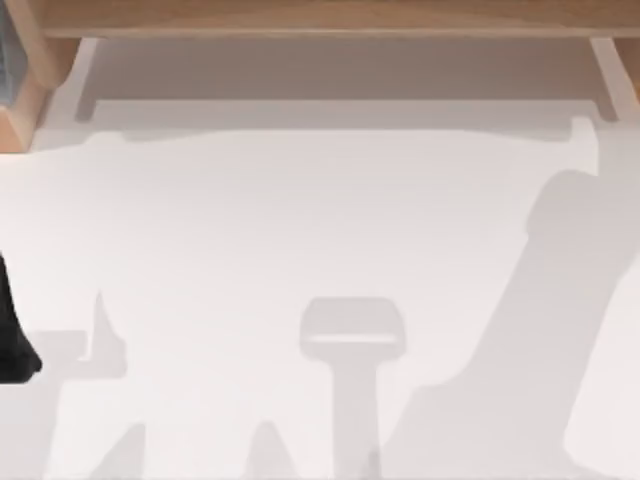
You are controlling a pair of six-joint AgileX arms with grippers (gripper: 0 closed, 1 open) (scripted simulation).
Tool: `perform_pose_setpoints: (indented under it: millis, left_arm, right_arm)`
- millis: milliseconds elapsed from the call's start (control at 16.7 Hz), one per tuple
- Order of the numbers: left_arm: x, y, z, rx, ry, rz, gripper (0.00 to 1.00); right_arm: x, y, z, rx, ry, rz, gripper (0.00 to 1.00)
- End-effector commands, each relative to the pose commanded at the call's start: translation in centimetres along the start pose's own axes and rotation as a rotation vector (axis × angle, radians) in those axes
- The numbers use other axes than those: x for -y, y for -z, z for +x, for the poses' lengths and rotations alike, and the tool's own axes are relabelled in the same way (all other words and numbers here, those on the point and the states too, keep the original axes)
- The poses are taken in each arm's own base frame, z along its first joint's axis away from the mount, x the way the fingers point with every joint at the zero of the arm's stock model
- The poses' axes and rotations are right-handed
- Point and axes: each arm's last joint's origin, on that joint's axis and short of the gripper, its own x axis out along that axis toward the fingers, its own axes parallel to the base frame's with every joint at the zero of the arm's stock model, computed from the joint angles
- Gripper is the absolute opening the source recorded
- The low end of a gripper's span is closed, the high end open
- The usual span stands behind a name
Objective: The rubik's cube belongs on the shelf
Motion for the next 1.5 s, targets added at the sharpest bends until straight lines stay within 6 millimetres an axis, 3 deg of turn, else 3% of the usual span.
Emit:
perform_pose_setpoints:
  millis: [60, 840, 1500]
  left_arm:
    - [0.0, 0.0, 0.0, 0.0, 0.0, 0.0, 1.0]
    - [0.0, 0.0, 0.0, 0.0, 0.0, 0.0, 1.0]
    - [0.0, 0.0, 0.0, 0.0, 0.0, 0.0, 1.0]
  right_arm:
    - [0.0, 0.0, 0.0, 0.0, 0.0, 0.0, 1.0]
    - [0.0, 0.0, 0.0, 0.0, 0.0, 0.0, 0.02]
    - [-0.03, -0.04, -0.22, -0.003, -0.002, -0.001, 0.0]
